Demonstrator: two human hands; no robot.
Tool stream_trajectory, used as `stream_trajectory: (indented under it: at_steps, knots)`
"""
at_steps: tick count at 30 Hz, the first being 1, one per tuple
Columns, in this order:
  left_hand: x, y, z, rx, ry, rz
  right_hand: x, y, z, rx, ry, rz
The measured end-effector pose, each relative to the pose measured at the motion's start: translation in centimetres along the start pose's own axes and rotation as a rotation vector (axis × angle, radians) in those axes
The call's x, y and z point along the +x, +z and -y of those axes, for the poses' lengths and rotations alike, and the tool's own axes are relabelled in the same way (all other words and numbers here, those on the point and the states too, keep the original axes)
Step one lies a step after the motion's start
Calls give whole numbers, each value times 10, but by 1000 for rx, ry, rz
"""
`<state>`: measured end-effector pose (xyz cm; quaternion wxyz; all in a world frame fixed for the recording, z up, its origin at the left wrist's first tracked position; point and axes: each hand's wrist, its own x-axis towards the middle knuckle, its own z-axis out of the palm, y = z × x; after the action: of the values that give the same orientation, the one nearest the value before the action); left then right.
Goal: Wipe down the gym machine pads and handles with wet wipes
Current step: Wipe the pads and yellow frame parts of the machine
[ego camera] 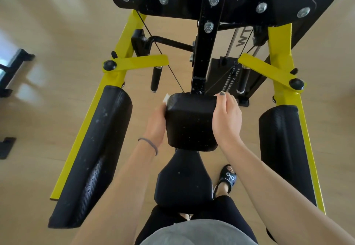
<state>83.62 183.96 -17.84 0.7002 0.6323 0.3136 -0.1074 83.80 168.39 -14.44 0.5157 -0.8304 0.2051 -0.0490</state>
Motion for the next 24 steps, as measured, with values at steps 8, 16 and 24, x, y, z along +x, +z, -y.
stream_trajectory:
  at_steps: [8, 16, 24]
  knots:
    - [24, -4, 49, 10, -134, 7, 0, 3, -3, 0, -23, -30]
    - [47, -3, 118, -432, -492, 45, 3, 4, -5, -11, -46, -39]
    - [6, 73, 170, -755, -791, -26, 6, 3, -9, -4, -67, -15]
